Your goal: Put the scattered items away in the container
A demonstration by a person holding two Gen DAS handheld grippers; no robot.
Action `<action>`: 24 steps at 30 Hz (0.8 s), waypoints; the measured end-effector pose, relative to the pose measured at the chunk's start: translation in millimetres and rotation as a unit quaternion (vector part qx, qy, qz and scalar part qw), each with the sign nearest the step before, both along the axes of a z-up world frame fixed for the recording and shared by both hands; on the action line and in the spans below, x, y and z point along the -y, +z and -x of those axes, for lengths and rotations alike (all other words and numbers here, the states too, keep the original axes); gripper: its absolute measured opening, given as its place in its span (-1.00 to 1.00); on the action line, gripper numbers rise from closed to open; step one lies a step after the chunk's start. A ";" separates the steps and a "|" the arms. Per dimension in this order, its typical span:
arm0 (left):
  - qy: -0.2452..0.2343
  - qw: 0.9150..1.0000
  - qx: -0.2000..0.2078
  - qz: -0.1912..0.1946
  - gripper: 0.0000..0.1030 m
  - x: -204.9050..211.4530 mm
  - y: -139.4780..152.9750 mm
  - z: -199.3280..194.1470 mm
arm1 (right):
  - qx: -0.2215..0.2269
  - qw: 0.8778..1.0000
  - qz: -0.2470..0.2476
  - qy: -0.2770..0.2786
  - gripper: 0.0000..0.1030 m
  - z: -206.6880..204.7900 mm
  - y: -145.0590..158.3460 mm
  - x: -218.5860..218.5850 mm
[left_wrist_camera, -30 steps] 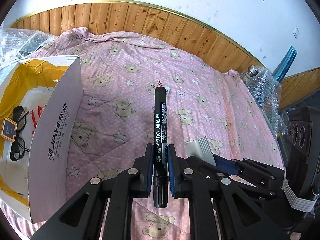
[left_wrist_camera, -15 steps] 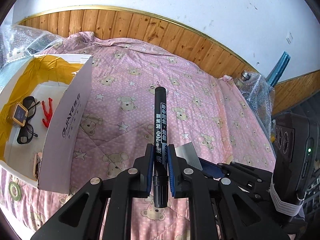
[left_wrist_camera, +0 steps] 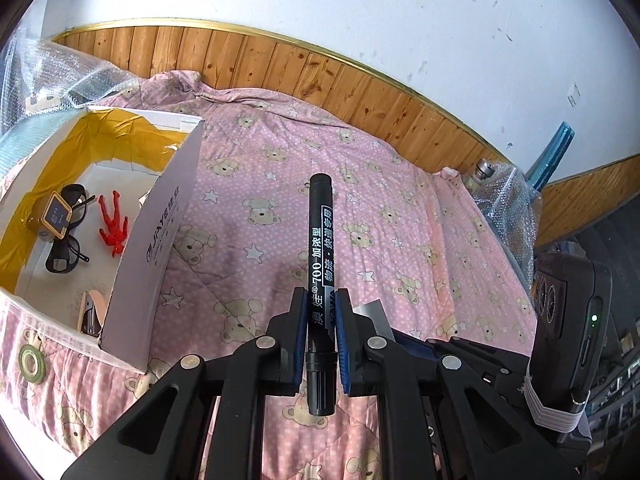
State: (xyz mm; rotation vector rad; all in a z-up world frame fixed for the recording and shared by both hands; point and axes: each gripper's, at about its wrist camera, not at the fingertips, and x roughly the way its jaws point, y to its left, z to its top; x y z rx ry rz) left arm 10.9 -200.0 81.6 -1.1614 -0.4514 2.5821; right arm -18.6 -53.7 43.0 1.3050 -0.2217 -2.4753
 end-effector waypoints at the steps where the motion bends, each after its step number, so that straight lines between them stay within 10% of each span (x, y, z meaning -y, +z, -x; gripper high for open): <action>1: 0.001 1.000 -0.001 -0.001 -0.73 2.1 0.7 -0.6 | 0.000 1.000 0.000 0.002 -0.45 -0.3 0.4 1.5; 24: 0.042 0.998 -0.024 -0.037 -0.73 61.6 23.9 4.9 | -0.025 0.999 -0.010 0.035 -0.45 38.6 40.4 52.8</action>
